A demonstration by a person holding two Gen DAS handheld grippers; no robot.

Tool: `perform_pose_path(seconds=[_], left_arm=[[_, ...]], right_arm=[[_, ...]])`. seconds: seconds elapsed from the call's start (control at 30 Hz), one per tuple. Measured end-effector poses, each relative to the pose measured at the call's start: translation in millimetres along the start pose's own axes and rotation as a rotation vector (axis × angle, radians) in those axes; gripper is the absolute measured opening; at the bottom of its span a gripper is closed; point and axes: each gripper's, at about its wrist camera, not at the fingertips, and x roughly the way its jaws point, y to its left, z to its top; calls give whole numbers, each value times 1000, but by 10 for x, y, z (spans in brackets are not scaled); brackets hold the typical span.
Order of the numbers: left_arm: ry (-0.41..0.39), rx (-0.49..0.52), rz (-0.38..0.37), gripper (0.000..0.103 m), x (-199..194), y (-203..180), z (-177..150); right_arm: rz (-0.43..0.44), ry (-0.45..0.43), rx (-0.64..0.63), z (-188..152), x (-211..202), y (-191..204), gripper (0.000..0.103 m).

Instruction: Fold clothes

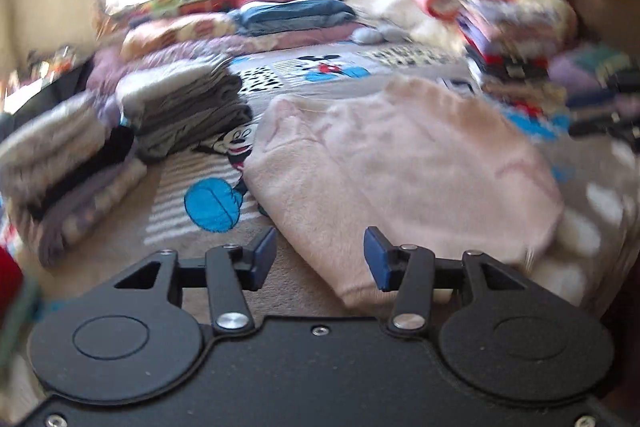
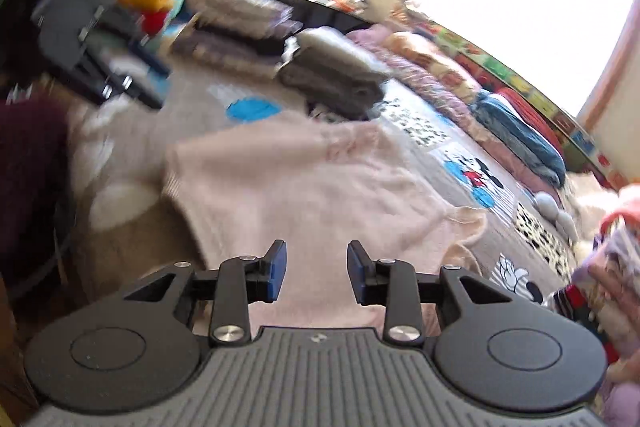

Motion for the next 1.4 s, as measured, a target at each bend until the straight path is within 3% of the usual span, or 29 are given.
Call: perform_pose_path(seconds=[0.13, 0.2, 0.27, 0.4, 0.47, 0.5, 0.6, 0.7, 0.8, 0.87, 0.9, 0.97, 1.07, 1.17, 1.23, 1.3, 1.33, 1.4], left_arm=[[9, -598, -118, 47, 109, 524, -85], [34, -890, -158, 47, 198, 760, -278], [45, -1081, -183, 47, 341, 847, -522], [70, -1241, -230, 47, 583, 768, -1002], [54, -1277, -263, 47, 664, 727, -1145], [33, -1275, -278, 47, 678, 721, -1147], [12, -1323, -345, 47, 819, 755, -1086], [-28, -1306, -376, 47, 989, 759, -988], [-39, -1187, -333, 34, 1085, 699, -791], [-47, -995, -250, 26, 1049, 572, -565], [-51, -878, -204, 16, 1021, 475, -439], [-51, -563, -83, 14, 950, 158, -144], [-44, 112, 167, 13, 1006, -703, 81], [-49, 647, 309, 13, 1176, -1429, -84], [-52, 849, 291, 13, 1285, -1665, -322], [-36, 940, 223, 17, 1334, -1776, -498], [-33, 978, 191, 30, 1345, -1830, -583], [-32, 1030, 129, 33, 1329, -1913, -723]], right_arm=[[19, -210, 575, -171, -220, -703, 50], [41, -306, 922, -575, -219, -1029, 51], [35, -349, 1171, -1056, -82, -1187, 52], [25, -357, 1491, -1891, 343, -1213, 54], [45, -356, 1586, -2196, 558, -1160, 60], [61, -359, 1609, -2306, 643, -1125, 65], [113, -392, 1600, -2436, 842, -1035, 59], [223, -437, 1583, -2383, 982, -1100, 70], [237, -425, 1545, -2304, 1077, -1109, 70], [246, -418, 1520, -2251, 1140, -1115, 69], [247, -414, 1509, -2223, 1165, -1118, 69], [235, -405, 1492, -2165, 1195, -1122, 67], [215, -388, 1464, -2094, 1228, -1127, 66], [200, -371, 1434, -2048, 1248, -1122, 63], [191, -363, 1421, -2034, 1250, -1124, 60], [185, -358, 1416, -2033, 1249, -1128, 56], [188, -362, 1430, -2067, 1241, -1135, 53], [202, -377, 1466, -2165, 1206, -1134, 50]])
